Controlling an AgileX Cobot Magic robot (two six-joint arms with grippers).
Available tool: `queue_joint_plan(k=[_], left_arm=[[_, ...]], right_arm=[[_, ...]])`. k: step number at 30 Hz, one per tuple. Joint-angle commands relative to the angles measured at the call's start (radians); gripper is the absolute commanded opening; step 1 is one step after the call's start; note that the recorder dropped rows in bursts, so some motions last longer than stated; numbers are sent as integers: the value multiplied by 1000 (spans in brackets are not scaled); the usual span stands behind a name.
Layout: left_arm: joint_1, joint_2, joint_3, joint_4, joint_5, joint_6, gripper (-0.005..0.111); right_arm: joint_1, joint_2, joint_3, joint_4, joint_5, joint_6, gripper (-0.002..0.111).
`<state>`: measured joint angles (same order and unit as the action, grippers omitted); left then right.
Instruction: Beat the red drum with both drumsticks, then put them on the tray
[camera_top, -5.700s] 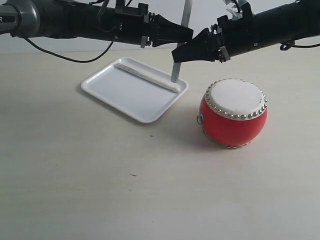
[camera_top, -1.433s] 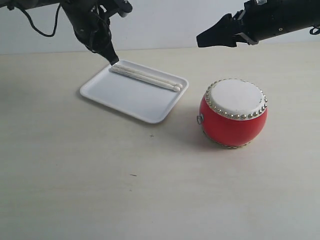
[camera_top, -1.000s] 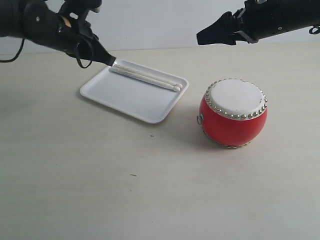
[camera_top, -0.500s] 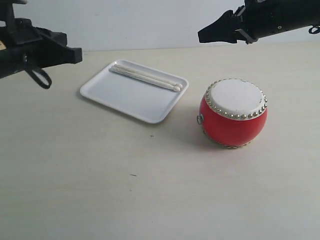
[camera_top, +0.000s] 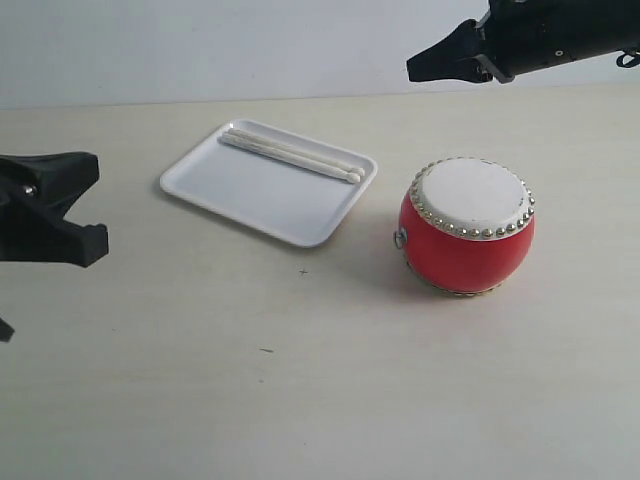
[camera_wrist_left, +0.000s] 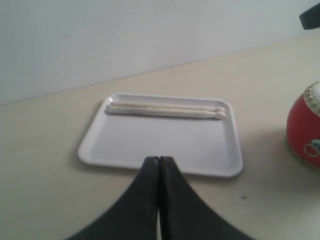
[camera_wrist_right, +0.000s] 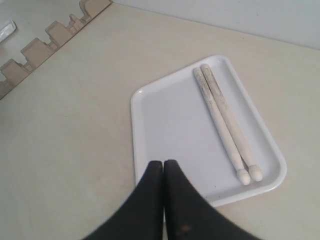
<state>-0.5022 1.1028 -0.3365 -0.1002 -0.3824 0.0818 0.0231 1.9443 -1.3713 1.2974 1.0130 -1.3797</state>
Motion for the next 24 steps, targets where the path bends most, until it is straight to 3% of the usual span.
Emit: queue_joint_plan(k=[1, 18, 22, 24], left_arm=[[-7, -11, 16, 0, -6, -8, 0], [-3, -16, 16, 0, -6, 17, 0], [40, -80, 16, 0, 26, 104, 0], [102, -191, 16, 0, 141, 100, 0]], right_arm=[[-1, -13, -5, 8, 7, -5, 0], [-1, -13, -5, 3, 7, -5, 0], [-1, -13, -5, 3, 7, -5, 0], [-1, -13, -5, 3, 7, -5, 0]])
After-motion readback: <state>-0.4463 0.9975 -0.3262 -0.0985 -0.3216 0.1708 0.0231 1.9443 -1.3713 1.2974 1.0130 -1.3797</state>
